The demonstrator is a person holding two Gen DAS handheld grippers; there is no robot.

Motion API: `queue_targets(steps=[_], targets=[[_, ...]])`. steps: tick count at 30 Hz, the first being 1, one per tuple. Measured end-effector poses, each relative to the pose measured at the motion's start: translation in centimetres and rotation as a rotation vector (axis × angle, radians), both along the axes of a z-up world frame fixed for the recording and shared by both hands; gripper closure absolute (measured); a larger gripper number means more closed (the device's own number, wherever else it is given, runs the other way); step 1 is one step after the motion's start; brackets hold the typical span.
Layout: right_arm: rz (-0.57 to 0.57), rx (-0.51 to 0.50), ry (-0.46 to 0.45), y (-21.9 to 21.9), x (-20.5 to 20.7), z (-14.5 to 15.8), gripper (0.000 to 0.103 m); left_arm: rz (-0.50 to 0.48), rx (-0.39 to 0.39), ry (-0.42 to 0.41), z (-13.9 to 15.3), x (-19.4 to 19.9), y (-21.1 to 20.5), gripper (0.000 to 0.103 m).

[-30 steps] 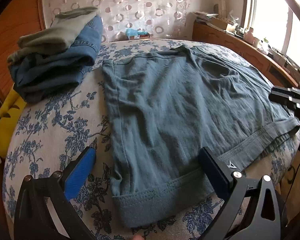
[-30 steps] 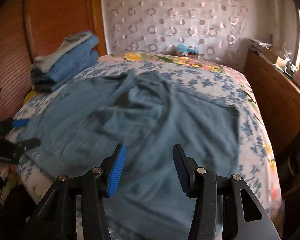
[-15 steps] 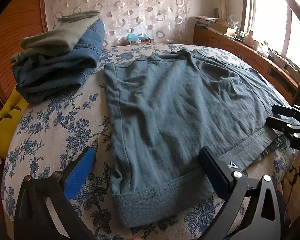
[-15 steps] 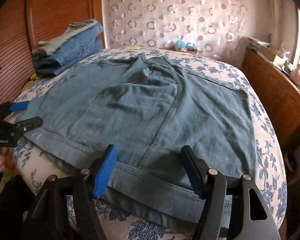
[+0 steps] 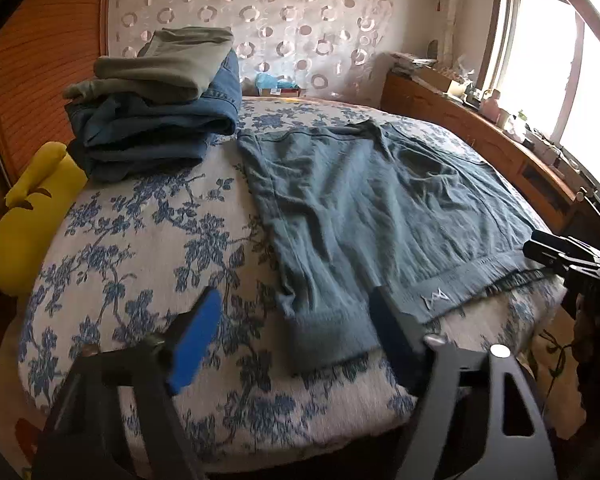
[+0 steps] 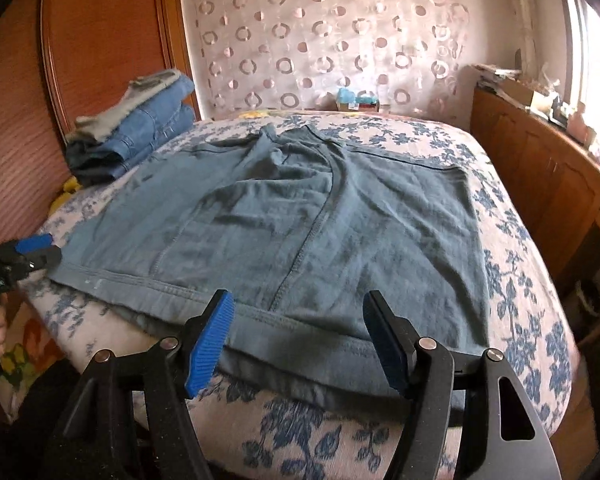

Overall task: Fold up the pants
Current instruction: 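Move both tools toward the hem of the blue-grey shorts, then grasp one leg hem with the left tool and lift it over the other leg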

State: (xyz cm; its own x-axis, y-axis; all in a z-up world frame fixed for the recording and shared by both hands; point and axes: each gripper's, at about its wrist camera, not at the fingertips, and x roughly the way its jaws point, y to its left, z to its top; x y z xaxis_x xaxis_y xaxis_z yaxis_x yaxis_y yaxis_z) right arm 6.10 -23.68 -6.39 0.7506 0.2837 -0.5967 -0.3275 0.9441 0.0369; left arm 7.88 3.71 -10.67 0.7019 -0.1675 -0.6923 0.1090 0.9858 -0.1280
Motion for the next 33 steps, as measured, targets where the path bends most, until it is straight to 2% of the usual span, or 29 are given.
queue_targets(steps=[5, 11, 13, 16, 18, 19, 24, 29, 33], targets=[[0.004, 0.041, -0.010, -0.8, -1.3, 0.2, 0.034, -0.016, -0.003, 0.015, -0.5, -0.3, -0.1, 0.050], [-0.012, 0.041, -0.015, -1.6, -1.6, -0.5, 0.034, -0.010, -0.005, 0.017, -1.1, -0.2, -0.2, 0.053], [-0.015, 0.036, -0.018, -1.8, -1.6, -0.6, 0.034, -0.012, 0.003, 0.020, -1.1, -0.1, -0.3, 0.059], [-0.014, 0.056, -0.021, -2.5, -1.9, -0.7, 0.034, -0.029, -0.005, 0.021, -1.0, 0.0, -0.7, 0.075], [-0.013, 0.062, -0.025, -2.8, -2.1, -0.7, 0.034, -0.036, 0.023, 0.009, -0.8, 0.0, -1.2, 0.091], [-0.012, 0.065, -0.026, -3.0, -2.1, -0.8, 0.034, -0.044, 0.039, 0.004, -0.5, 0.0, -1.4, 0.092], [-0.026, 0.081, -0.029, -4.0, -2.1, -1.3, 0.034, -0.094, 0.015, -0.029, 2.0, 0.5, -2.7, 0.094], [-0.042, 0.089, -0.036, -4.7, -2.2, -1.3, 0.034, -0.182, -0.013, -0.064, 4.5, 1.3, -5.5, 0.094], [-0.055, 0.090, -0.041, -4.7, -2.2, -1.3, 0.034, -0.246, -0.005, -0.093, 6.0, 2.2, -8.1, 0.094]])
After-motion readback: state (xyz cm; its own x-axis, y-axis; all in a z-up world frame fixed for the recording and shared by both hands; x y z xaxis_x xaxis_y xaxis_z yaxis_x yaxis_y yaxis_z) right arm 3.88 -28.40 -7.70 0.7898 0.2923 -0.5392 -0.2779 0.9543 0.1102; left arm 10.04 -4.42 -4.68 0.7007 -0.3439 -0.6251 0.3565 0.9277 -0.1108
